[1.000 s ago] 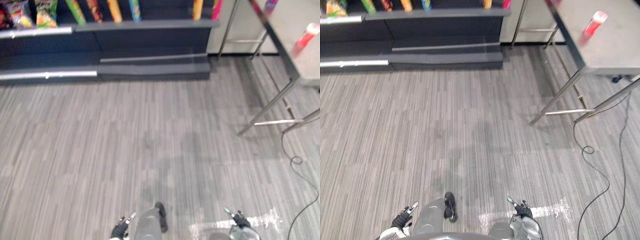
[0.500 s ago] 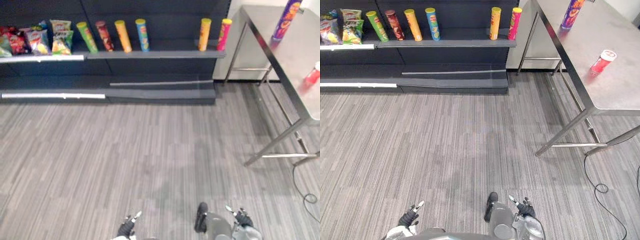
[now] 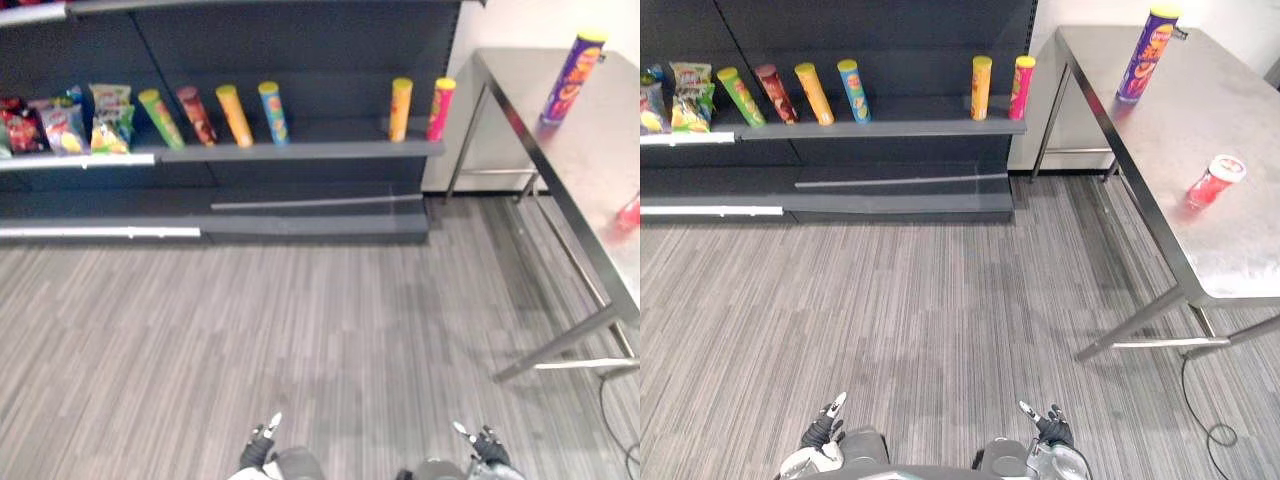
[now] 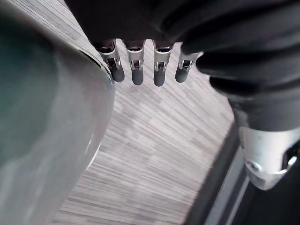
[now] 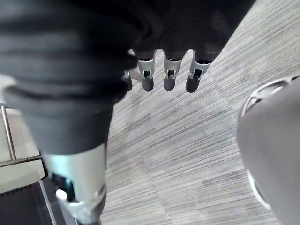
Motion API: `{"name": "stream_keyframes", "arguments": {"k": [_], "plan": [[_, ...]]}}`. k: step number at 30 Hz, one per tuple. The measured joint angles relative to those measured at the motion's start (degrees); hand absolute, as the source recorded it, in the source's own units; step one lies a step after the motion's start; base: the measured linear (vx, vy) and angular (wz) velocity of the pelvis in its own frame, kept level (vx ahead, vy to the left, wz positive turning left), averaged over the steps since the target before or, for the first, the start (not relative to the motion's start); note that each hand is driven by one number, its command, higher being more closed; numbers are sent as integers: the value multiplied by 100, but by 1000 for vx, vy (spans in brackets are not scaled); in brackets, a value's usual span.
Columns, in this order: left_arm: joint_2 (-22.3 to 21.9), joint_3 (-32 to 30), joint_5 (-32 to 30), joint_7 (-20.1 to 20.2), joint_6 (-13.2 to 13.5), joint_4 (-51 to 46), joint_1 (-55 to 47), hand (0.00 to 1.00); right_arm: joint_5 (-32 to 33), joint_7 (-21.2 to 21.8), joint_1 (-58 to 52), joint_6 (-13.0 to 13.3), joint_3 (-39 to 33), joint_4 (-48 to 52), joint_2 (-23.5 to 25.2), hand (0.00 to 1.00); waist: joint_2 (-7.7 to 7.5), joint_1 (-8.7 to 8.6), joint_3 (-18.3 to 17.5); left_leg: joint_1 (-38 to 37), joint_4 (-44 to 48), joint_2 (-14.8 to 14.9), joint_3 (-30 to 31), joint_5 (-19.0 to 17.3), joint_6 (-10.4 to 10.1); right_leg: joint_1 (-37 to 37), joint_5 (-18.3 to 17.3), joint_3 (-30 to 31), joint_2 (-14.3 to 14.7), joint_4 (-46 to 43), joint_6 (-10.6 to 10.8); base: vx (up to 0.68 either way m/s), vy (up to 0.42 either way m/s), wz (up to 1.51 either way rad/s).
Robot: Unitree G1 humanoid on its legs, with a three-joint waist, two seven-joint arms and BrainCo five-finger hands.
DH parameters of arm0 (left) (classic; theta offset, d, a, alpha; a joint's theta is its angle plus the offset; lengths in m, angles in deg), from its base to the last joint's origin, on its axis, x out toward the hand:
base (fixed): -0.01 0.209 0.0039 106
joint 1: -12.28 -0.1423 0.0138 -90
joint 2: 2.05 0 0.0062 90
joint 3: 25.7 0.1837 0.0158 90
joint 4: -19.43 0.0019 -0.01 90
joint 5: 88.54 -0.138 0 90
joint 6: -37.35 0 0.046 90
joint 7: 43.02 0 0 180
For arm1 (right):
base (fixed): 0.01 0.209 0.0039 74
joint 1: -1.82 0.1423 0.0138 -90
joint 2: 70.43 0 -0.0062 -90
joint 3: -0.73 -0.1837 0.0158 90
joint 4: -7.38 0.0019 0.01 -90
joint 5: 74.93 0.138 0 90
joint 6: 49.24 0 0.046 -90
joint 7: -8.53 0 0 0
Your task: Put the gum and the chips on the shelf.
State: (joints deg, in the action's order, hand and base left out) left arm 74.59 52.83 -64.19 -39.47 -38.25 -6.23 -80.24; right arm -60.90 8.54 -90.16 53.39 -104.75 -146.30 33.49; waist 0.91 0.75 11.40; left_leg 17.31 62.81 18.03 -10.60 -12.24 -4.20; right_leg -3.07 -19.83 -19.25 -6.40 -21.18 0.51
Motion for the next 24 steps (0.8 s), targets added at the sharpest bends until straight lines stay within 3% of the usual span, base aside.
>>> {"name": "stream_keyframes", "arguments": {"k": [1, 3, 4, 5, 6, 7, 8, 11, 14, 17, 18, 19, 20, 21, 22, 23, 24], "plan": [[-7, 4, 122, 5, 79, -72, -2, 0, 17, -26, 4, 6, 14, 2, 8, 0, -28, 102, 12, 263, -522, -50, -206, -168, 39, -151, -8, 98, -132, 63, 36, 313, 204, -53], [-6, 55, 204, 28, 121, -98, -15, 0, 60, -46, -13, 17, 32, 17, 48, 0, -90, 125, -1, 368, -1796, -222, -404, -124, 114, -330, -74, 158, -346, 137, 231, 345, 271, -43], [-10, 68, 201, 25, 127, -72, -47, 0, 57, -75, -42, 27, 73, 55, 43, 0, -66, 127, -16, 323, -3313, -376, -390, 237, 150, -505, -240, 325, -488, 182, 530, 457, 422, -45], [-30, 80, 221, 22, 133, -69, -92, 0, 56, -83, -55, 35, 100, 69, 20, 0, -31, 127, -49, 269, -3812, -426, -293, 743, 175, -552, -292, 403, -504, 187, 618, 412, 371, -49], [64, 77, 207, 15, 137, -56, -96, 0, 58, -102, -42, 17, 175, 29, 74, 0, -156, 139, -100, 132, -3840, -609, -430, 804, 157, -629, -333, 595, -638, 233, 701, 439, 303, -18], [148, 89, 176, -8, 146, -57, -89, 0, 33, -74, -55, 37, 319, 22, 180, 0, -370, 61, -248, 134, -3957, -772, -504, 709, 182, -583, -100, 857, -669, 451, 557, 423, 230, -24], [182, 57, 178, 5, 164, -4, -81, 0, 31, -76, -8, 49, 286, -34, 233, 0, -418, 106, -271, 158, -3803, -791, -513, 539, 157, -554, 294, 1082, -643, 620, 508, 407, 243, -13], [273, 41, 181, 11, 115, 247, -9, 0, -1, -62, 122, 46, 231, -285, 262, 0, -534, 116, -410, -2, -3576, -879, -564, 437, 278, -691, 962, 1601, -759, 865, 536, 387, 254, -31], [408, 290, 126, 14, 89, 423, -16, 0, -35, -11, 162, 53, 223, -324, 270, 0, -476, 103, -514, -296, -3667, -932, -577, 437, 278, -675, 1579, 1937, -804, 890, 596, 232, 139, -63], [468, 553, -89, 16, 20, 557, -20, 0, -55, 20, 68, 46, 97, -443, 183, 0, -447, 93, -609, -887, -4303, -1158, -634, 404, 305, 45, 1922, 2399, -934, -434, 738, 196, 97, -57], [461, 687, -88, 11, -1, 584, -18, 0, -55, 22, 40, 43, 35, -442, 128, 0, -436, 44, -603, -1195, -4626, -1272, -644, 375, 344, 438, 2245, 2456, -997, -1243, 759, 156, 44, -12], [461, 812, -91, 14, -3, 602, -23, 0, -54, 23, -32, 26, 12, -479, 69, 0, -370, -27, -554, -1507, -4881, -1292, -623, 283, 445, 629, 2559, 2359, -1053, -1837, 745, 191, 41, -2], [432, 890, -82, 5, -2, 610, -46, 0, -16, 30, -43, 28, -23, -466, 70, 0, -329, -68, -526, -1656, -4998, -1300, -628, 206, 455, 723, 2488, 2224, -1106, -2117, 732, 148, -7, -9], [496, 944, -93, -7, -1, 601, -43, 0, -38, 31, -4, 16, 66, -467, 71, 0, -375, -89, -477, -1925, -5135, -1285, -723, 169, 417, 963, 1861, 1786, -1257, -2640, 553, 106, -41, -34], [499, 949, -92, -14, -7, 616, -67, 0, -58, 44, 47, 19, 293, -441, -2, 0, -331, -82, -464, -2181, -5281, -1217, -818, 171, 407, 1106, 1212, 938, -1396, -2791, 391, 88, -54, -40], [496, 948, -92, -17, -12, 621, -95, 0, -78, 47, 68, 19, 400, -426, -34, 0, -308, -80, -460, -2279, -5323, -1171, -876, 188, 377, 1106, 1040, 493, -1435, -2670, 369, 60, -76, -46], [507, 936, -90, -25, 5, 579, -151, 0, -232, 47, 85, 28, 552, -386, -49, 0, -342, -48, -462, -2401, -5394, -1175, -969, 202, 301, 1076, 1238, -321, -1470, -1911, 334, 75, -86, -48]]}}
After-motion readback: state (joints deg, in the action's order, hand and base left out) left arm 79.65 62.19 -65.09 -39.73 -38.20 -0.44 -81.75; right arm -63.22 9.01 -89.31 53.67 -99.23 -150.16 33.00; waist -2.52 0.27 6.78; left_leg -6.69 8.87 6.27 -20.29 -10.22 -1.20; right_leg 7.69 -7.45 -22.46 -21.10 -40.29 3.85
